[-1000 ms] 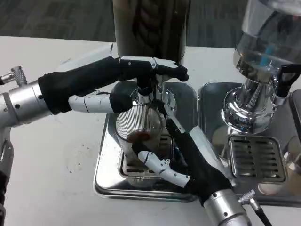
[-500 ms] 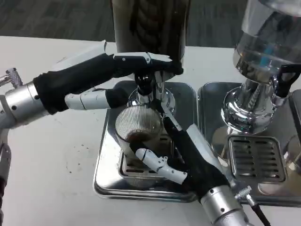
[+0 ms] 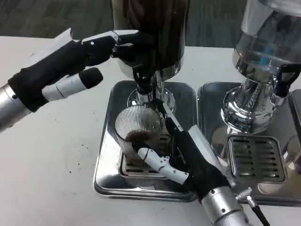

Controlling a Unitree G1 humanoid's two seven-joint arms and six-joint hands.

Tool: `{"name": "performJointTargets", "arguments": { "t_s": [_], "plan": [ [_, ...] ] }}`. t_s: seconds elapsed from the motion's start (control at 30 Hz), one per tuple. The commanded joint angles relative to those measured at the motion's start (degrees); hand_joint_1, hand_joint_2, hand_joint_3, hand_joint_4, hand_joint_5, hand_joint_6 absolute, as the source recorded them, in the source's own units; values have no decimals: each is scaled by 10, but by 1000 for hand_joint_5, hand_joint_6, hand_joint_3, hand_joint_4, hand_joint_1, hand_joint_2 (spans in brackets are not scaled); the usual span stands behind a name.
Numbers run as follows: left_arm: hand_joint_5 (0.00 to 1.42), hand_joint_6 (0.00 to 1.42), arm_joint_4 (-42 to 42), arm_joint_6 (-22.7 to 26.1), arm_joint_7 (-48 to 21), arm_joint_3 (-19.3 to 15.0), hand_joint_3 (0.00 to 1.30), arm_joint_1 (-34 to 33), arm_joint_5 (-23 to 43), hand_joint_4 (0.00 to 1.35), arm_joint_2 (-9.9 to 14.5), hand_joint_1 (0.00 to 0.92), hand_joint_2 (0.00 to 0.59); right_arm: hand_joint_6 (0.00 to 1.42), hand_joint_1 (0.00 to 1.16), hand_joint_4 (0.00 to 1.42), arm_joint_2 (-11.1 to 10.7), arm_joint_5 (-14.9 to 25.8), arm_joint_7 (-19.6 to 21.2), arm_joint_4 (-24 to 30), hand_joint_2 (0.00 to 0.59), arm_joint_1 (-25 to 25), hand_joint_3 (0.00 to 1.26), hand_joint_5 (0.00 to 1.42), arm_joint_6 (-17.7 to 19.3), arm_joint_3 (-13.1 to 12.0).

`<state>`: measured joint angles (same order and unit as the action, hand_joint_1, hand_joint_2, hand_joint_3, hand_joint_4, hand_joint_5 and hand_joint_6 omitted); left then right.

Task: Grasp the cup under the faucet to collect the drink, then remove the cup.

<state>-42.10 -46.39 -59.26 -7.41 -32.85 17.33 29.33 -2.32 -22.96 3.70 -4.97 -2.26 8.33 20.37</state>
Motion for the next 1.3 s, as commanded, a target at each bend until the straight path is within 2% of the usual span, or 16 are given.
{"name": "performJointTargets", "arguments": {
  "t_s": [0.03, 0.5, 0.93, 1.3],
  "plan": [
    [147, 125, -8, -7, 20, -18, 210, 15, 2, 138, 6, 0, 84, 0, 369, 0, 1, 5, 5, -10, 238, 9, 0, 0, 11, -5],
    [156, 136, -18, -3, 44, -61, 219, 76, 6, 140, 23, 0, 87, 0, 337, 0, 4, 9, 10, -36, 244, 25, 0, 0, 28, -9],
    [167, 140, -11, 3, 55, -76, 261, 124, 5, 171, 26, 0, 93, 0, 354, 0, -3, 1, -5, -48, 219, 40, 0, 0, 22, 2],
    [177, 140, -11, 5, 61, -76, 295, 140, 4, 196, 25, 0, 99, 0, 422, 0, 1, -12, 5, -55, 207, 41, 0, 0, 12, 6]
  ]
}}
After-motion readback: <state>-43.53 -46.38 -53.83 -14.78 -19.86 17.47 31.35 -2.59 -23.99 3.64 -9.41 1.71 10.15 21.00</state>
